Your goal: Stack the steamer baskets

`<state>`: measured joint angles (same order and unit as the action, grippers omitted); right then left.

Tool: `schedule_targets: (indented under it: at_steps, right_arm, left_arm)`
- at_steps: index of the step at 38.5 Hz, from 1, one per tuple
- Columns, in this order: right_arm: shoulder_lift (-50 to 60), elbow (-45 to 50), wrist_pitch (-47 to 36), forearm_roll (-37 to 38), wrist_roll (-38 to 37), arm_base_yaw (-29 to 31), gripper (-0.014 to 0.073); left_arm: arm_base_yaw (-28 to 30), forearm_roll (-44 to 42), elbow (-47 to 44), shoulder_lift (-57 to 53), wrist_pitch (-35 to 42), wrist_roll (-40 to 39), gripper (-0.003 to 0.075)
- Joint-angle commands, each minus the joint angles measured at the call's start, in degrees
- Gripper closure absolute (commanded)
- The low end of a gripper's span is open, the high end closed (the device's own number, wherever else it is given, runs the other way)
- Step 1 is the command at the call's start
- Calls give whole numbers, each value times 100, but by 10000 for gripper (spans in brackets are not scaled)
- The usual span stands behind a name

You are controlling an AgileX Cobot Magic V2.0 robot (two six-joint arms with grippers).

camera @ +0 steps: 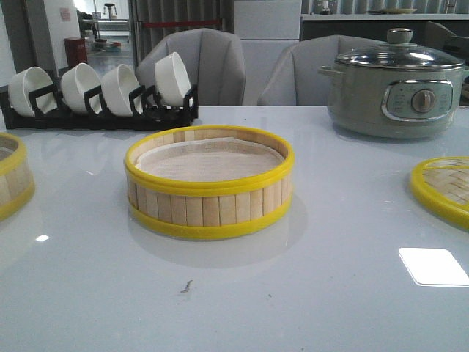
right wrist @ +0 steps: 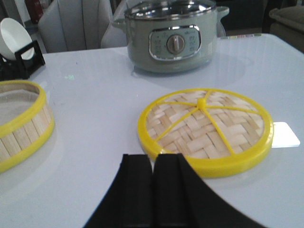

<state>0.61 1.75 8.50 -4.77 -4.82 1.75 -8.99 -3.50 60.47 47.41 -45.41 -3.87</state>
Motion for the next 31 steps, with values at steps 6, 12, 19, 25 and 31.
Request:
schedule_targets:
  at_steps: [6,12,19,25,31]
  right_arm:
    - [119,-325,-1399,-222,-654,15,521]
    - [-93,-1458,184,943,-553,15,521]
    - [-1398,-2391,413,1587,-548,-118,521]
    - [-3096,-3378,774,1563,-548,-158,521]
    - [-3779,-3813,517,1510,-611,-185,521]
  left_arm:
    - [-30,-16,143,-24,474,-21,624]
    - [-30,-39,143,-24,461,-21,624]
    - [-30,-39,143,-24,398,-21,624]
    - [-30,-39,143,-24,351,-21,624]
    - [-30,-39,143,-24,317,-21,624]
